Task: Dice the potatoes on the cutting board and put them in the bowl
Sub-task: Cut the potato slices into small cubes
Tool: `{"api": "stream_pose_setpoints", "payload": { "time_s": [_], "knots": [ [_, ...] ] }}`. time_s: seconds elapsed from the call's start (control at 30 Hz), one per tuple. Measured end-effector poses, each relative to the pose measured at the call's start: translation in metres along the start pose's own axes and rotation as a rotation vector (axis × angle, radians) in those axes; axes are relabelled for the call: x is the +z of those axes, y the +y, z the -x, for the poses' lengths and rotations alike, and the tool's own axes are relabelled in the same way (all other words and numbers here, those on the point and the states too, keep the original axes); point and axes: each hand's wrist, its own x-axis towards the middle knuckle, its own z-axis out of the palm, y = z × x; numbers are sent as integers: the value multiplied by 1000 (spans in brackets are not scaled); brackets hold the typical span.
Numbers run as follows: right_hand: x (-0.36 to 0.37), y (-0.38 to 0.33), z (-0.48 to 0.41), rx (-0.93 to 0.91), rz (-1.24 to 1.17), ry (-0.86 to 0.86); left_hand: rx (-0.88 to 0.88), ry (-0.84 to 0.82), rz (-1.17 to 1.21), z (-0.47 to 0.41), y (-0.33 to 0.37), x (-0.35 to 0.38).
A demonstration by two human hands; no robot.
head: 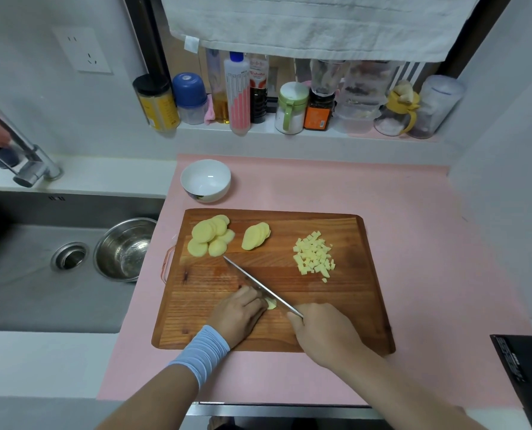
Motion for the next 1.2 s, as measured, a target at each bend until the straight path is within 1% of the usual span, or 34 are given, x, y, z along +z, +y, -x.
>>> {"api": "stream_pose_setpoints", "payload": {
  "time_s": [0.37,0.57,0.77,0.83,0.93,1.0,1.03,1.13,1.17,1.2],
  "knots": [
    [11,9,-6,71,-58,-58,-9,7,18,-1,2,-2],
    [17,-11,-31,65,-59,-37,-16,33,-5,-2,5,-3],
    [19,-4,-33,64,-69,-32,-31,35,44,-1,8,-2],
    [16,-4,-32,49,-84,-44,-39,13,74,-1,8,-5],
    [8,0,-29,30,-128,-44,-89,-67,143,-4,8,-14],
    [-1,5,-24,10,-127,-28,-182,-59,196,-7,7,-26],
    [-6,7,-21,-8,-132,-20,-267,-8,224,-10,5,-34],
    [-20,18,-14,-80,-73,23,-697,236,323,-23,-11,-62],
    [-23,24,-14,-116,-38,52,-829,283,342,-28,-18,-71],
    [-24,29,-15,-152,9,87,-920,306,358,-35,-24,-80]
  ]
}}
